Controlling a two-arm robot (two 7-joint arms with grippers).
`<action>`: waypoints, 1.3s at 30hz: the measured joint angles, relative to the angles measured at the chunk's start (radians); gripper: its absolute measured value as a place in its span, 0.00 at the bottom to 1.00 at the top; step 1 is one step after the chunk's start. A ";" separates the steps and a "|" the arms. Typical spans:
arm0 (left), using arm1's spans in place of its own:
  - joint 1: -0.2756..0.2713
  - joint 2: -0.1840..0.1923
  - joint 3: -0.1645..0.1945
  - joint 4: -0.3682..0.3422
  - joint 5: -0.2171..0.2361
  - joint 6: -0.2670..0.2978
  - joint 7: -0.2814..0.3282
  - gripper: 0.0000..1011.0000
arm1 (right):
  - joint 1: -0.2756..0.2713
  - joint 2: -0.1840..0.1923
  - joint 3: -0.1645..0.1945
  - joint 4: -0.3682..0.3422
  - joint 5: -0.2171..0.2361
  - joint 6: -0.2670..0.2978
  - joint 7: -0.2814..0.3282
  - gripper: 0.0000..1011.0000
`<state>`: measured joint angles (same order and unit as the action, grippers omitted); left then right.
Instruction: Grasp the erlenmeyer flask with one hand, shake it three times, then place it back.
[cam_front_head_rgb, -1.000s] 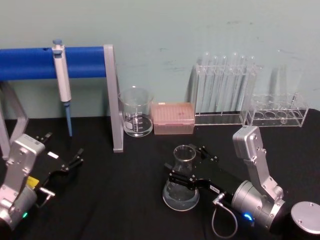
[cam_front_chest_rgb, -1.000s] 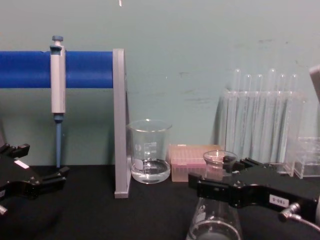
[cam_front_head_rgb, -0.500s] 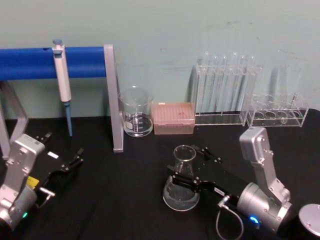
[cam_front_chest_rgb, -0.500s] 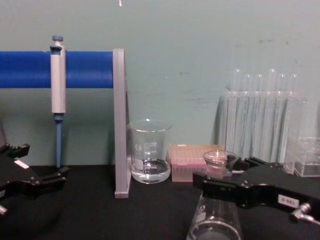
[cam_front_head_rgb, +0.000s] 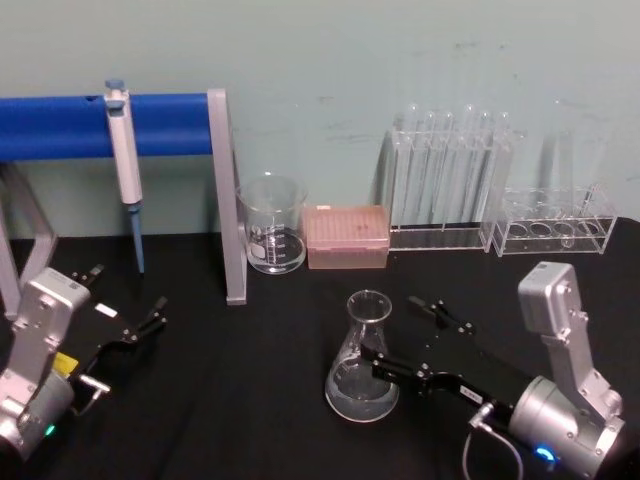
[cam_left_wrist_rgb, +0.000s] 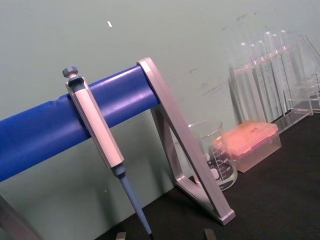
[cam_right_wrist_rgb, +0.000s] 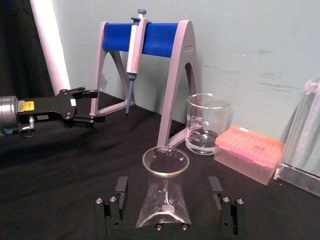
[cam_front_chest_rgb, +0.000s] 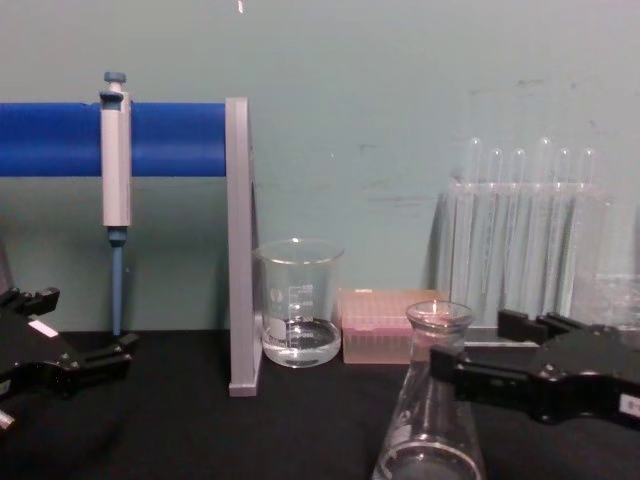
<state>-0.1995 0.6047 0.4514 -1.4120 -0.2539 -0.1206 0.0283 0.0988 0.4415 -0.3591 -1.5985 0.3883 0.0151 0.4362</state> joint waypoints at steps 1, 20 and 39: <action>0.000 0.000 0.000 0.000 0.000 0.000 0.000 0.99 | -0.007 0.007 0.005 -0.009 0.002 0.000 0.000 0.99; 0.000 0.000 0.000 0.000 0.000 0.000 0.000 0.99 | -0.036 0.017 0.072 -0.028 -0.015 -0.017 -0.071 0.99; 0.000 0.000 0.000 0.000 0.000 0.000 0.000 0.99 | -0.008 -0.099 0.111 0.051 -0.117 -0.011 -0.206 0.99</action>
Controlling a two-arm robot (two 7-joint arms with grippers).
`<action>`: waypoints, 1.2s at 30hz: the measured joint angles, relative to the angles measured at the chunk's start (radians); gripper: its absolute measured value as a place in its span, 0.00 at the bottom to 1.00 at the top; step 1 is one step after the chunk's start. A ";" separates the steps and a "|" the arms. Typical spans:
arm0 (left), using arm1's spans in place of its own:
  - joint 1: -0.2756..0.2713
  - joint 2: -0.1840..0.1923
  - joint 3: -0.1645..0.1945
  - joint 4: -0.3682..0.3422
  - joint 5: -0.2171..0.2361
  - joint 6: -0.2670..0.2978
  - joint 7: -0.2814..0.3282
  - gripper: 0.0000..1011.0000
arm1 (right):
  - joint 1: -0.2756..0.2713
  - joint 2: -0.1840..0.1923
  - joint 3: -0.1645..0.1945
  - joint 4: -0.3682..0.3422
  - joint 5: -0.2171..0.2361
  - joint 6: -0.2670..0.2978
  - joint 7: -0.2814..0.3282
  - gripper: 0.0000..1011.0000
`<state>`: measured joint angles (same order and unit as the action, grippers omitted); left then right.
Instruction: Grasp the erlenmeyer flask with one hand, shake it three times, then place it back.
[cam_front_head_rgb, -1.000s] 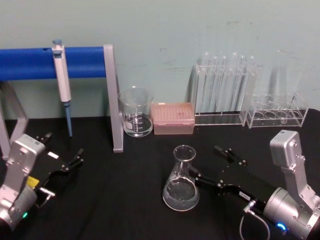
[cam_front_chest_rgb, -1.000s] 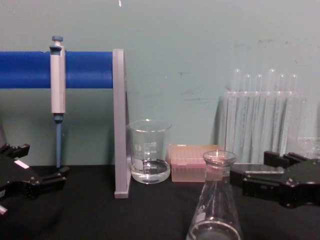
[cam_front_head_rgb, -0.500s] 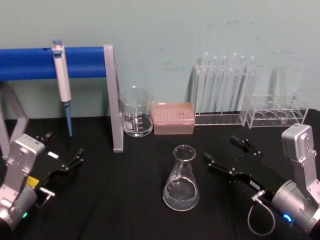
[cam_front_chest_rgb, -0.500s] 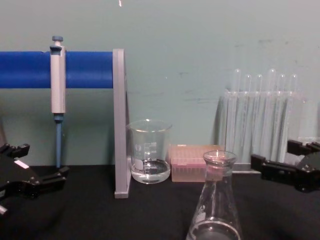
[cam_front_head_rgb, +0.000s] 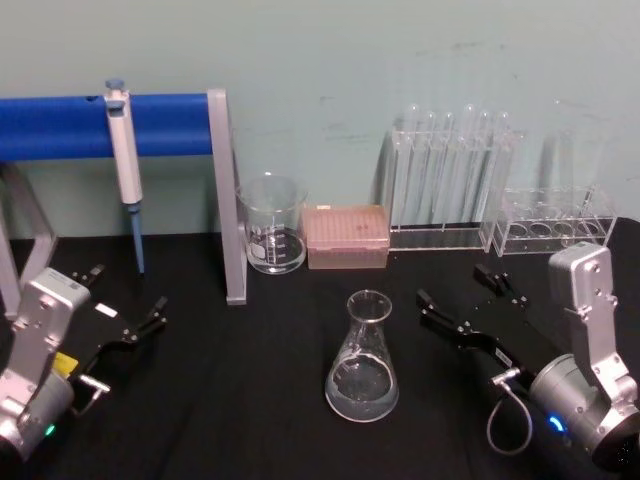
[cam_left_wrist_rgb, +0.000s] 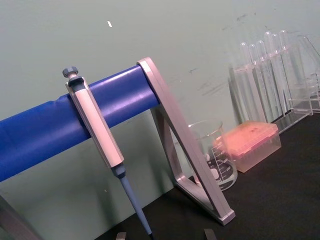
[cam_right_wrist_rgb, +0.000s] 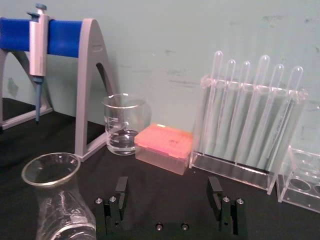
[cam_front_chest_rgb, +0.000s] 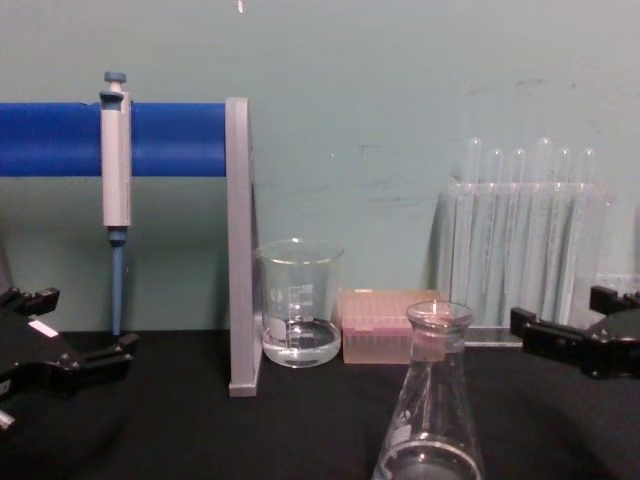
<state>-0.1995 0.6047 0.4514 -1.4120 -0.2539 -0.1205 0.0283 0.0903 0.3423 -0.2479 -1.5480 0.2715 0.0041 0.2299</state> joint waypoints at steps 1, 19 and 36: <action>0.000 0.000 0.000 0.000 0.000 0.000 0.000 0.99 | 0.001 -0.004 0.001 0.004 -0.004 0.000 -0.002 0.99; 0.000 0.000 0.000 0.000 0.000 0.000 0.000 0.99 | 0.008 -0.052 0.017 0.051 -0.049 0.021 -0.004 0.99; 0.000 0.000 0.000 0.000 0.000 0.000 0.000 0.99 | 0.008 -0.049 0.014 0.049 -0.047 0.019 -0.004 0.99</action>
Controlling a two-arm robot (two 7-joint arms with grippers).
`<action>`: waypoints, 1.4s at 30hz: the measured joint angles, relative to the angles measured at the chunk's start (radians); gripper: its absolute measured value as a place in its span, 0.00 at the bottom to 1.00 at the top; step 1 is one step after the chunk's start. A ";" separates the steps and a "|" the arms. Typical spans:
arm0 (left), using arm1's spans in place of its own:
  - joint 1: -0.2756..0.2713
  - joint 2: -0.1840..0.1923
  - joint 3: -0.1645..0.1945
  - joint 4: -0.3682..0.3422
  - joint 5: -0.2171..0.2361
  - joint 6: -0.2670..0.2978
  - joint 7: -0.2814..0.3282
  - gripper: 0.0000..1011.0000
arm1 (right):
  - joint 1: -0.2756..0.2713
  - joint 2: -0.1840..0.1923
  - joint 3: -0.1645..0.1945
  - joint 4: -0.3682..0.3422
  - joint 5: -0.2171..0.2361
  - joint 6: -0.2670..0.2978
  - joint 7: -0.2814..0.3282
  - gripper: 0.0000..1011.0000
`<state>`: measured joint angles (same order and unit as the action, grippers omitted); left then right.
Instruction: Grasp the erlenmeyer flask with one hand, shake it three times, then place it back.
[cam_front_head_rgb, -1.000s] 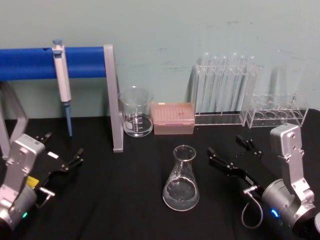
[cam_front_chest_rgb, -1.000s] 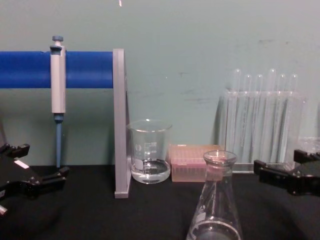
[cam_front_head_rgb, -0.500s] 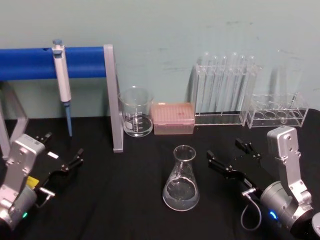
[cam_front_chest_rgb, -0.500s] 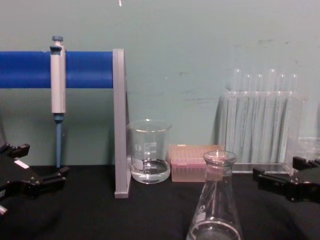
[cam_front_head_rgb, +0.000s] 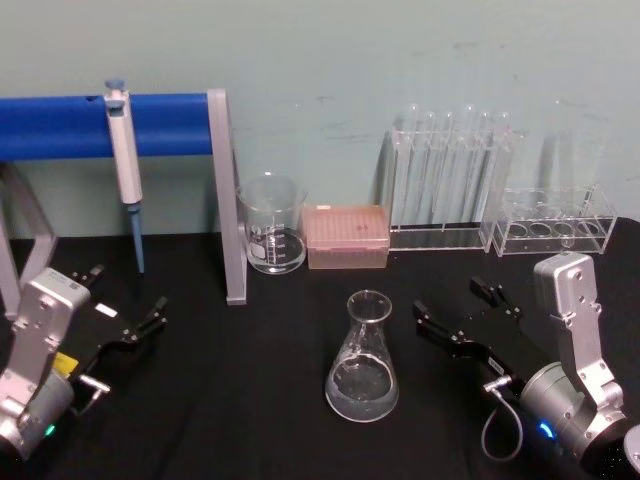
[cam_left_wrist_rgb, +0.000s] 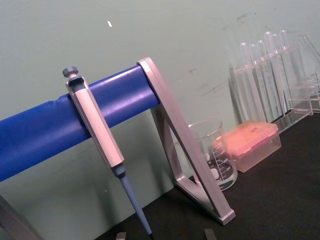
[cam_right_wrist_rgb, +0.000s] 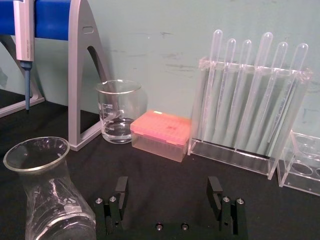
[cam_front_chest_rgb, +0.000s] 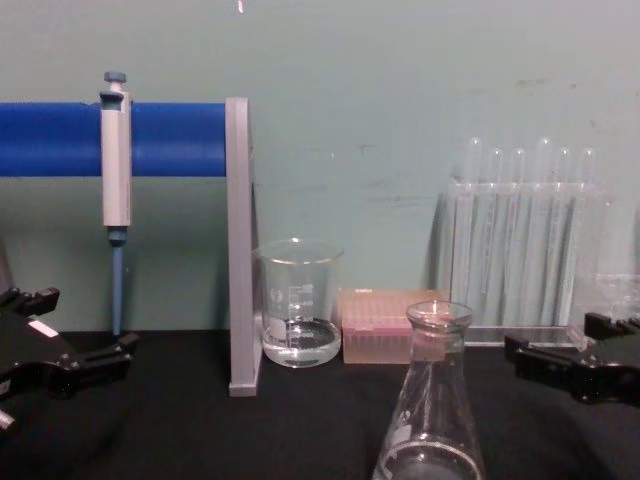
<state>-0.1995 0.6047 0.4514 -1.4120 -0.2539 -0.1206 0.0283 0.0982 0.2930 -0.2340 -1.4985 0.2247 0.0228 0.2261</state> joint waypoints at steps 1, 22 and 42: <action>0.000 0.000 0.000 0.000 0.000 0.000 0.000 0.99 | 0.000 0.000 0.000 0.000 0.000 0.000 0.000 0.99; 0.000 0.000 0.000 0.000 0.000 0.000 0.000 0.99 | 0.000 0.001 -0.001 -0.001 0.002 -0.001 0.000 0.99; 0.000 0.000 0.000 0.000 0.000 0.000 0.000 0.99 | 0.000 0.001 -0.001 -0.001 0.002 -0.001 0.000 0.99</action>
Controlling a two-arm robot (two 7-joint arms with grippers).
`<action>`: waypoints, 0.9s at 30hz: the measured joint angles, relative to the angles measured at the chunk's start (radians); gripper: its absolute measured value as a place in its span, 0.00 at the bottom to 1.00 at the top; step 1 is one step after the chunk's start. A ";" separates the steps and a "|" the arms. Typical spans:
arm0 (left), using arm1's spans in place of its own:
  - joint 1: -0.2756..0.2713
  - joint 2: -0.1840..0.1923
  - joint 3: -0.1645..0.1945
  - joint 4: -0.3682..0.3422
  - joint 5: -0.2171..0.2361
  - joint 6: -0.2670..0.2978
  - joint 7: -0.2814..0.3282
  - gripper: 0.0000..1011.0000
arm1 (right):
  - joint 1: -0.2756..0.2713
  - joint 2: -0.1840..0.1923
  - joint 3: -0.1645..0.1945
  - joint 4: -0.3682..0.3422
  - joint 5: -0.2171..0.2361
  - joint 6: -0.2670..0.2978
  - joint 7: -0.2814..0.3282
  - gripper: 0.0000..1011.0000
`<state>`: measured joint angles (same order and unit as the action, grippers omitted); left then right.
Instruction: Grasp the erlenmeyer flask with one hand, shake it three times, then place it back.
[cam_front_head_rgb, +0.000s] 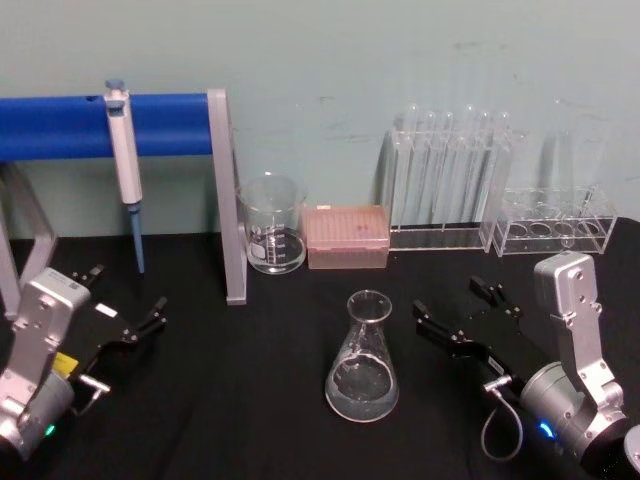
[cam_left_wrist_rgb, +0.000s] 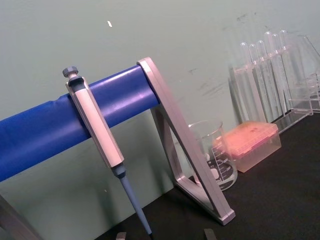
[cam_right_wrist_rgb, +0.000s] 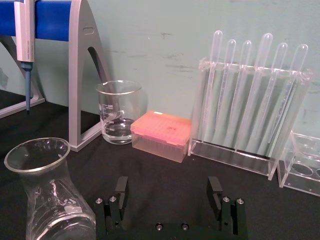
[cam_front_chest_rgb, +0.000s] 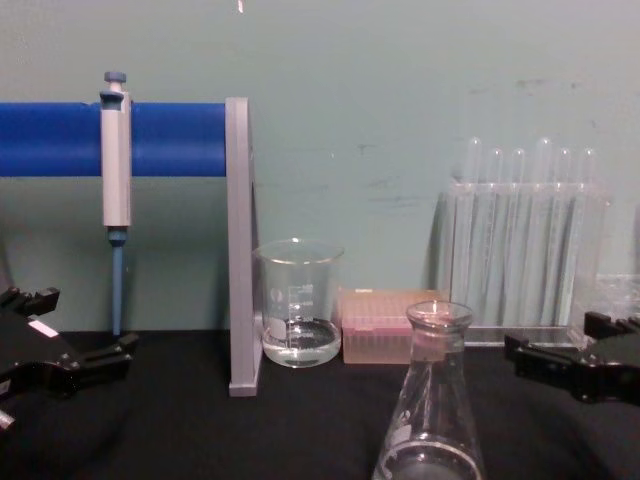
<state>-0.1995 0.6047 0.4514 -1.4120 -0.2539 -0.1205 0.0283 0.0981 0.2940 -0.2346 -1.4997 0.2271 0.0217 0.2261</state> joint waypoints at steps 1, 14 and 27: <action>0.000 0.000 0.000 0.000 0.000 0.000 0.000 0.99 | 0.000 0.000 0.000 0.000 0.000 0.000 0.000 0.99; 0.000 0.000 0.000 0.000 0.000 0.000 0.000 0.99 | 0.000 0.000 0.000 0.000 0.000 0.000 0.000 0.99; 0.000 0.000 0.000 0.000 0.000 0.000 0.000 0.99 | 0.000 0.000 0.000 0.000 0.000 0.000 0.000 0.99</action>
<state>-0.1995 0.6047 0.4514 -1.4119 -0.2539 -0.1205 0.0283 0.0982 0.2940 -0.2346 -1.4996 0.2271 0.0217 0.2261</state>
